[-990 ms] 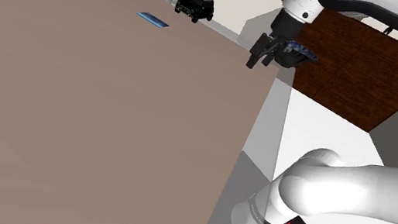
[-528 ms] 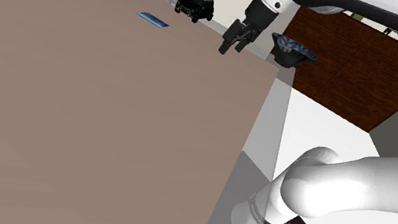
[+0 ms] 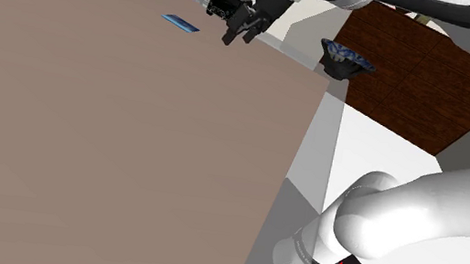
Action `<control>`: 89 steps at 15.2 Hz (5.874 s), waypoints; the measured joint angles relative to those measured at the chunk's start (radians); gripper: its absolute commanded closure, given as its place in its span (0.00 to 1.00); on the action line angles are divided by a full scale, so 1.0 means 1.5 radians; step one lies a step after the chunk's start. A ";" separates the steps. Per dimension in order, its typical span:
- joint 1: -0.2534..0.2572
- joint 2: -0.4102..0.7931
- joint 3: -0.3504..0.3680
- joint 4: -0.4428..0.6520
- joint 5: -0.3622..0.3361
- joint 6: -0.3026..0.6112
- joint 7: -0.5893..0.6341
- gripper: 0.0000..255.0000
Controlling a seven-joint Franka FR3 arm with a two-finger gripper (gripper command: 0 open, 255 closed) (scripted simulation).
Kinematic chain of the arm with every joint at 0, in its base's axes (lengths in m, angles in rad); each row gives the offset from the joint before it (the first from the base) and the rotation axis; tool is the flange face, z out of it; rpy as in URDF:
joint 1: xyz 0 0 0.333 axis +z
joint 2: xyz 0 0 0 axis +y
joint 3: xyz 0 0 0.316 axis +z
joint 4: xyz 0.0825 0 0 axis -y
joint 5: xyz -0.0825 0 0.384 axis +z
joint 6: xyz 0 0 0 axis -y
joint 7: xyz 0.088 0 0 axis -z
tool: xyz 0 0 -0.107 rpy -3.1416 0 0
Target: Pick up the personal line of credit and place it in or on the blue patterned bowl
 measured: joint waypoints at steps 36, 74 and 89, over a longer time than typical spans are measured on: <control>0.050 0.210 0.054 0.139 0.017 0.207 -0.015 1.00; 0.016 0.120 -0.022 0.318 0.056 -0.073 -0.108 1.00; -0.027 -0.053 -0.192 0.206 0.075 -0.169 -0.308 1.00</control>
